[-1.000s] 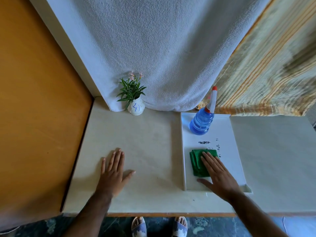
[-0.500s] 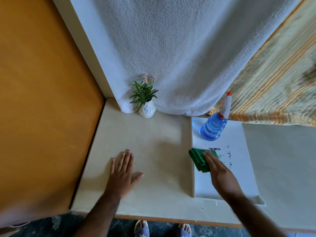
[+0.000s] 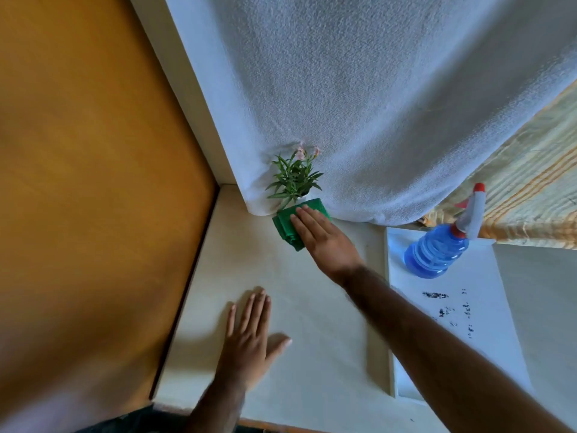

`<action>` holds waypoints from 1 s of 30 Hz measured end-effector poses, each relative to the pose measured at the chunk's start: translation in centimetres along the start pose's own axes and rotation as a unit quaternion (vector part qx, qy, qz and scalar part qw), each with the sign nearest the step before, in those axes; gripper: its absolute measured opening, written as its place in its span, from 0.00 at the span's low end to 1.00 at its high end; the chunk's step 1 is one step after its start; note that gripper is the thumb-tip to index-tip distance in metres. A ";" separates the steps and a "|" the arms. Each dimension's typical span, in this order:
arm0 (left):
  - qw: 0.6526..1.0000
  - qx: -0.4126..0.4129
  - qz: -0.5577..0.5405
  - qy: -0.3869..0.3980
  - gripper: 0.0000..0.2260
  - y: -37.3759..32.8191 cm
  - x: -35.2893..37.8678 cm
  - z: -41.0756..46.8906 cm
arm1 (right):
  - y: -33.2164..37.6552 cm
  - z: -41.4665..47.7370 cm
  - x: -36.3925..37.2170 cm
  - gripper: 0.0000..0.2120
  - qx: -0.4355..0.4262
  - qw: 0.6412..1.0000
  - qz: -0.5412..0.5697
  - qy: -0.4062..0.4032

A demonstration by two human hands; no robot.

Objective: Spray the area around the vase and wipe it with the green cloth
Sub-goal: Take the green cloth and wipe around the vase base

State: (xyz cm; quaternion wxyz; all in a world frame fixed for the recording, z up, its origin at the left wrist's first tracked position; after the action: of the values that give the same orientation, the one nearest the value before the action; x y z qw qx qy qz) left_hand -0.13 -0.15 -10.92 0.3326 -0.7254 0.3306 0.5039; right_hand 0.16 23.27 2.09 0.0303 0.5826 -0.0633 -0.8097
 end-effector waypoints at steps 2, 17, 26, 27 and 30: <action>1.000 0.002 -0.001 -0.011 0.43 0.0 0.1 0.0 | -0.6 0.8 1.1 0.21 -0.012 1.000 -0.008 0.012; 0.999 -0.003 -0.002 -0.052 0.43 0.3 0.5 0.0 | -1.9 0.1 5.3 0.25 -0.053 0.995 0.030 0.080; 0.998 0.002 -0.001 -0.059 0.44 0.5 1.1 0.1 | -1.1 0.5 3.1 0.20 -0.085 0.995 0.041 0.039; 0.998 0.001 0.000 -0.058 0.44 0.5 1.1 0.1 | -1.0 1.0 2.8 0.19 -0.095 0.994 0.030 0.031; 0.998 -0.001 0.000 -0.055 0.44 0.6 1.2 0.1 | -1.0 2.1 2.3 0.19 -0.116 0.993 0.012 0.028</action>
State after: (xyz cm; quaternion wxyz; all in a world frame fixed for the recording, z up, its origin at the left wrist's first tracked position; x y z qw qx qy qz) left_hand -0.29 -0.58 -12.13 0.3492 -0.6970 0.3112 0.5435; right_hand -2.55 24.11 0.44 0.1087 0.5970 0.0249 -0.7944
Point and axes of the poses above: each hand's wrist, its own z-axis towards the middle knuckle, its own x-axis out of the palm, y = z × x, the point moved 5 cm from there along z, towards the middle knuckle, and after that the axes turned 7 degrees about y, right-handed, at the moved point
